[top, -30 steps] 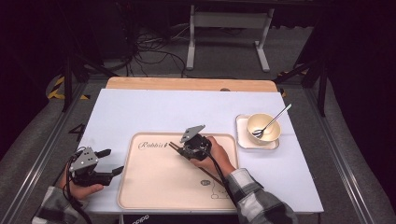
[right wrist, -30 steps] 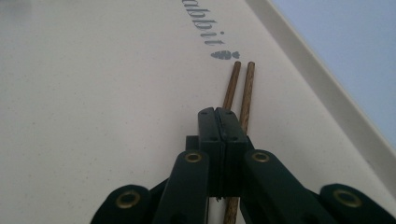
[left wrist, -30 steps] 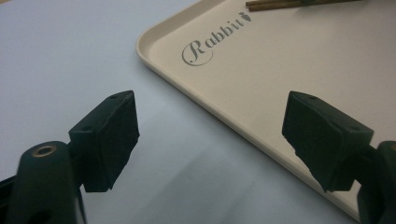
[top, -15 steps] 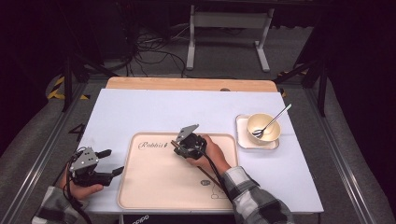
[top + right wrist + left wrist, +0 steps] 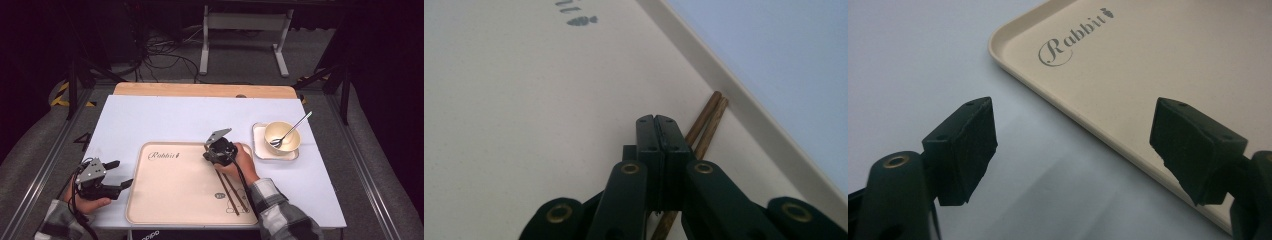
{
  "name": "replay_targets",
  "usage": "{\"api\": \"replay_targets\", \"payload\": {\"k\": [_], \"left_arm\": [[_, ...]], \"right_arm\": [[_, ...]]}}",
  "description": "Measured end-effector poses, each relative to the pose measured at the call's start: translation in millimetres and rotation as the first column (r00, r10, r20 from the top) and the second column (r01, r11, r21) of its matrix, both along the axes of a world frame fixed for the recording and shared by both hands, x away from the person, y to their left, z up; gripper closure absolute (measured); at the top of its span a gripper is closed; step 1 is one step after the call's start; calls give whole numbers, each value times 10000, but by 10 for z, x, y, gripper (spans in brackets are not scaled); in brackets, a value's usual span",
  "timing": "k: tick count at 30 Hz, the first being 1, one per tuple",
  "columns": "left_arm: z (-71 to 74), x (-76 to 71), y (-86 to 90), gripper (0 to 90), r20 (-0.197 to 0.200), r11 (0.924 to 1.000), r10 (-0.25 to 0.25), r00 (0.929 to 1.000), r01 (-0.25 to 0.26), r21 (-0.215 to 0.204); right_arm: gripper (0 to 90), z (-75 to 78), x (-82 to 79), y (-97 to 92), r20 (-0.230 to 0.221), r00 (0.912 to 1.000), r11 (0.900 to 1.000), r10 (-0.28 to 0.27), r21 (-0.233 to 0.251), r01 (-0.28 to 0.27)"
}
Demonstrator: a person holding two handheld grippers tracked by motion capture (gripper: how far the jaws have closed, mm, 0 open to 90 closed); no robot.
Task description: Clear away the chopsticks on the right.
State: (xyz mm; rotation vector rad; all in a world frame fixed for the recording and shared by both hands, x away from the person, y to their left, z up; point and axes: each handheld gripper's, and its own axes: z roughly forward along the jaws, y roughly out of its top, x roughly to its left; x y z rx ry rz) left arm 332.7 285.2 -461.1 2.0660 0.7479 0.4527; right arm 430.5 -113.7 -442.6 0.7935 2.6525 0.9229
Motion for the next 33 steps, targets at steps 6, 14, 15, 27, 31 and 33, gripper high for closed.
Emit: {"api": "replay_targets", "payload": {"k": [6, 14, 15, 27, 31, 33], "left_arm": [[0, -1, -8, 197, -10, 10000, -7, 10000, 7, 47], [1, -2, -6, 198, -31, 10000, -4, 10000, 4, 8], [1, -2, -4, 198, -23, 10000, 11, 10000, -11, -24], [7, -4, -3, 197, 12, 10000, 39, 10000, -39, 18], [12, -14, 3, 197, -21, 9999, 106, 9999, -106, -53], [15, -12, 3, 196, 29, 10000, 46, 10000, -46, 4]], "right_arm": [[900, 5, -15, -172, 3, 9996, 9996, -297, -11, 297], [900, 13, -50, -443, 169, 9973, 9973, -717, -151, 719], [899, 9, -60, -507, 179, 9962, 9963, -849, -77, 850], [894, -8, -143, -723, 901, 9878, 9910, -1272, -300, 1303], [894, -6, -153, -812, 848, 9858, 9888, -1447, -244, 1473], [891, -4, -166, -834, 896, 9847, 9879, -1492, -301, 1524]]}}
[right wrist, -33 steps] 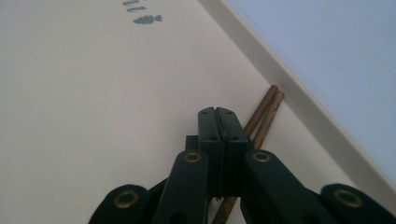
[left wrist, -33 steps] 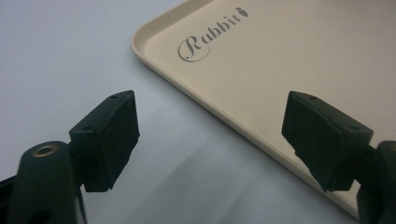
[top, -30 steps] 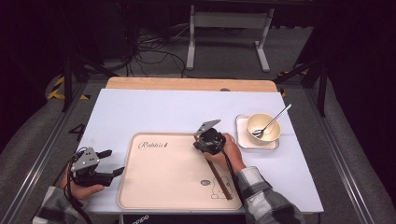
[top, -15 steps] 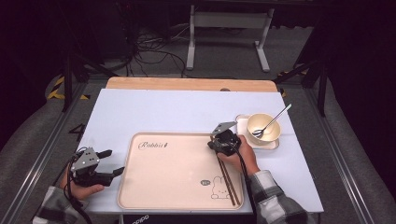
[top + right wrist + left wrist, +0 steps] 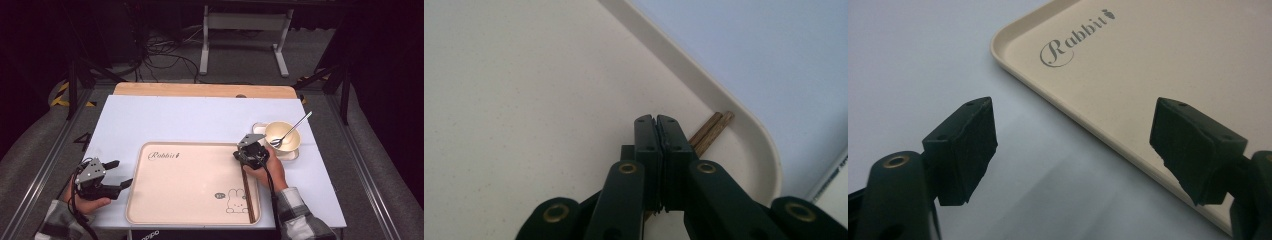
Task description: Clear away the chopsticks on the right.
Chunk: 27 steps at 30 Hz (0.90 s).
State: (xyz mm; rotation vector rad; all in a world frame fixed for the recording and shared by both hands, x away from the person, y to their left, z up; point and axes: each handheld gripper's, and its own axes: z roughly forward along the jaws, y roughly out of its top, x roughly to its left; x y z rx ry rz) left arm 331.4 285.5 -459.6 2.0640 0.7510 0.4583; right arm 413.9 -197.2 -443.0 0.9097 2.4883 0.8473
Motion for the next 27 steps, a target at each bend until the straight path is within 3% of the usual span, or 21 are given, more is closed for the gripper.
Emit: {"api": "replay_targets", "payload": {"k": [10, 21, 27], "left_arm": [[6, -7, -4, 197, 59, 10000, -34, 10000, 34, -19], [21, -19, 14, 200, 148, 9999, 104, 9998, -104, -63], [21, -17, 10, 205, 206, 9999, 132, 9997, -132, -10]], "right_arm": [[883, 11, -33, -73, 139, 9996, 9992, -233, -319, 237], [847, 14, -56, -90, 145, 9995, 9990, -275, -342, 280], [822, 19, -66, -69, 375, 9990, 9994, -232, -254, 241]]}}
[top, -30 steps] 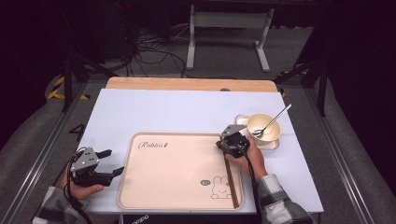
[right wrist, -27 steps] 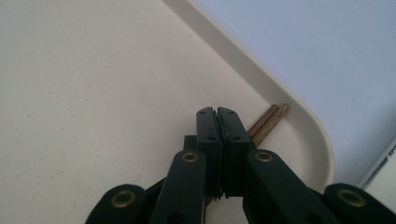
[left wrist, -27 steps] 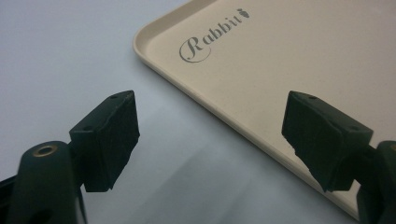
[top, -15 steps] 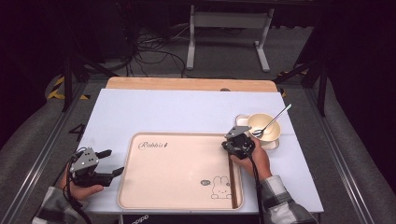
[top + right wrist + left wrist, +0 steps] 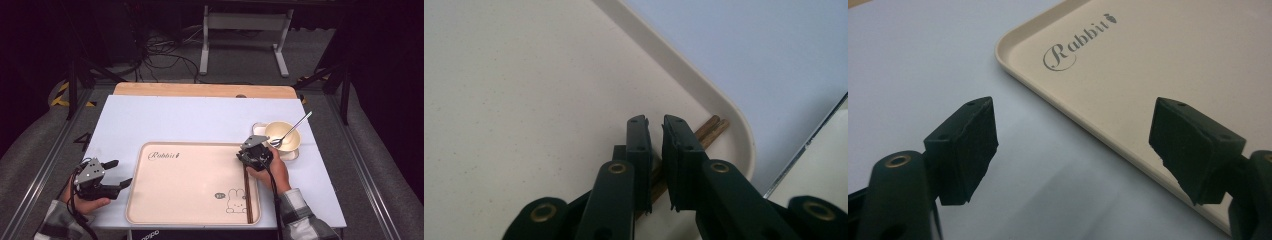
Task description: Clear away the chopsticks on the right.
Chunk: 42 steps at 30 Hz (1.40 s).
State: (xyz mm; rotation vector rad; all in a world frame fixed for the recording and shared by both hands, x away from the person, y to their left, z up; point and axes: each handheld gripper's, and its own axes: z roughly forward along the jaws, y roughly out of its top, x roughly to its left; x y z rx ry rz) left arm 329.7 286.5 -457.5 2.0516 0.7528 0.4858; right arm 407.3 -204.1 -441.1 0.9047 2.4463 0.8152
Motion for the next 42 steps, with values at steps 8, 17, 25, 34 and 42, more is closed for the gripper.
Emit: {"api": "replay_targets", "payload": {"k": [8, 17, 25, 34, 42], "left_arm": [[-5, 2, 2, 206, 32, 10000, -30, 10000, 30, -12], [-8, 13, 6, 205, -31, 10000, -22, 10000, 22, -44], [-4, 18, 10, 206, -28, 9999, -32, 10000, 32, -112], [-2, 17, 11, 203, -10, 9999, -45, 10000, 44, -109], [1, 13, 9, 198, 7, 10000, -20, 10000, 20, -58]], "right_arm": [[786, 26, -21, 10, 287, 9996, 9998, 6, 208, -12], [746, 80, -45, 7, 490, 9988, 9990, -30, 448, 8], [689, 217, -135, 16, 860, 9960, 9955, 260, 886, -336], [625, 407, -327, 65, 1372, 9863, 9906, 916, 886, -1043], [594, 563, -384, -94, 1740, 9833, 9895, 533, 1229, -754]]}}
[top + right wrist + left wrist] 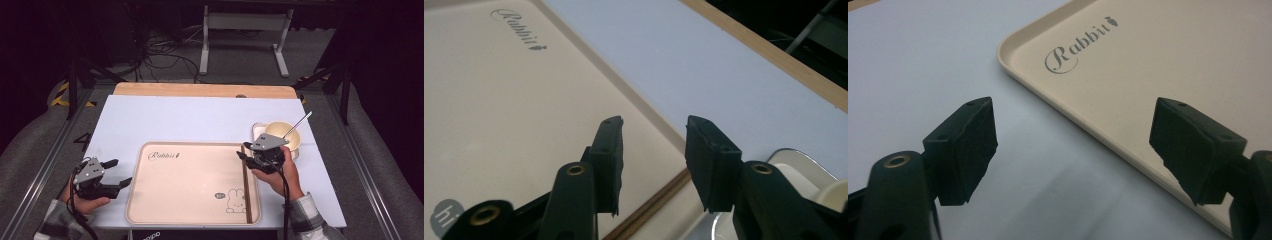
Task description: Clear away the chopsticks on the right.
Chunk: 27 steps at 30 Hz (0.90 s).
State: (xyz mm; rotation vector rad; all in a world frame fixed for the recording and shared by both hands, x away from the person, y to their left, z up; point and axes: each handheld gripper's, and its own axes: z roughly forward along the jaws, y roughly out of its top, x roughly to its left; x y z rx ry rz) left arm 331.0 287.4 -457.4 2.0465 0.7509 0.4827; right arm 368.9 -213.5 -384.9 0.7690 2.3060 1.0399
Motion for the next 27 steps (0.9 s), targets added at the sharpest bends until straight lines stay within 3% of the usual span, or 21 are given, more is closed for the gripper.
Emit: {"api": "replay_targets", "payload": {"k": [4, 9, 12, 17, 23, 26, 27], "left_arm": [[-9, 11, 1, 195, -59, 10000, 56, 10000, -56, 54], [-10, 18, 12, 189, -39, 10000, 17, 10000, -17, 41], [-12, 19, 23, 185, -29, 10000, 48, 10000, -48, 29], [-15, 7, 33, 182, -74, 10000, 73, 9999, -73, 9], [-23, 2, 30, 182, -143, 10000, 73, 9999, -73, 8], [-20, -2, 29, 183, -113, 10000, 70, 9999, -70, -4], [-20, -2, 29, 183, -113, 10000, 70, 9999, -70, -4]], "right_arm": [[567, 61, -21, -119, 191, 9992, 9994, -340, 19, 340], [533, 188, -54, -343, 460, 9956, 9958, -817, 447, 796], [522, 247, -53, -555, 505, 9885, 9876, -1422, 746, 1382], [509, 282, -16, -824, 528, 9734, 9722, -2230, 847, 2181], [510, 249, 89, -1114, 371, 9389, 9326, -3423, 1348, 3347], [511, 198, 175, -1287, 161, 9129, 9045, -4079, 1437, 4016], [511, 198, 175, -1287, 161, 9129, 9045, -4079, 1437, 4016]]}}
